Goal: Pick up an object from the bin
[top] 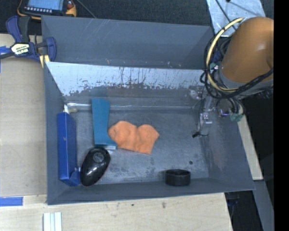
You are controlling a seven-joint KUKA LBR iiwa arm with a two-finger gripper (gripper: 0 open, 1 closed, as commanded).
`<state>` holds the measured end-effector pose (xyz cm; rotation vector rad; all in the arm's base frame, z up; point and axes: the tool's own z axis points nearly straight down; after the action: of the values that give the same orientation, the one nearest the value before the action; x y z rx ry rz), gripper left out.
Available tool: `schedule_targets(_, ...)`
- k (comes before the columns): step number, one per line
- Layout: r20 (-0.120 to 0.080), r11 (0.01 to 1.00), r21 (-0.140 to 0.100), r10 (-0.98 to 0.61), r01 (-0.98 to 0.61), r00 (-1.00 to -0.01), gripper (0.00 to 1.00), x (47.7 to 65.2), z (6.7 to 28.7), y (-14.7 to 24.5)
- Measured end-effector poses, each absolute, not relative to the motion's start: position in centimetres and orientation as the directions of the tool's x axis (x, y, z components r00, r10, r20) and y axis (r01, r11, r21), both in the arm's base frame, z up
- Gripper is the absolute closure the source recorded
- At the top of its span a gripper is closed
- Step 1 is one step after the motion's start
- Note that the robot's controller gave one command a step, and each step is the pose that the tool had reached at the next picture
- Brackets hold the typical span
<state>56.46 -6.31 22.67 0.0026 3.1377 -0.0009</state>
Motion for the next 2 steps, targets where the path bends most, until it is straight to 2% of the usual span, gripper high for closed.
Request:
schedule_targets(1, -0.010, 1.000, -0.001, 0.021, 0.021, -1.000, 0.00, 58.1, 17.2, -2.1)
schedule_targets(2, -0.003, 0.999, 0.001, 0.038, 0.038, -0.999, 0.00, 53.1, 14.2, -2.0)
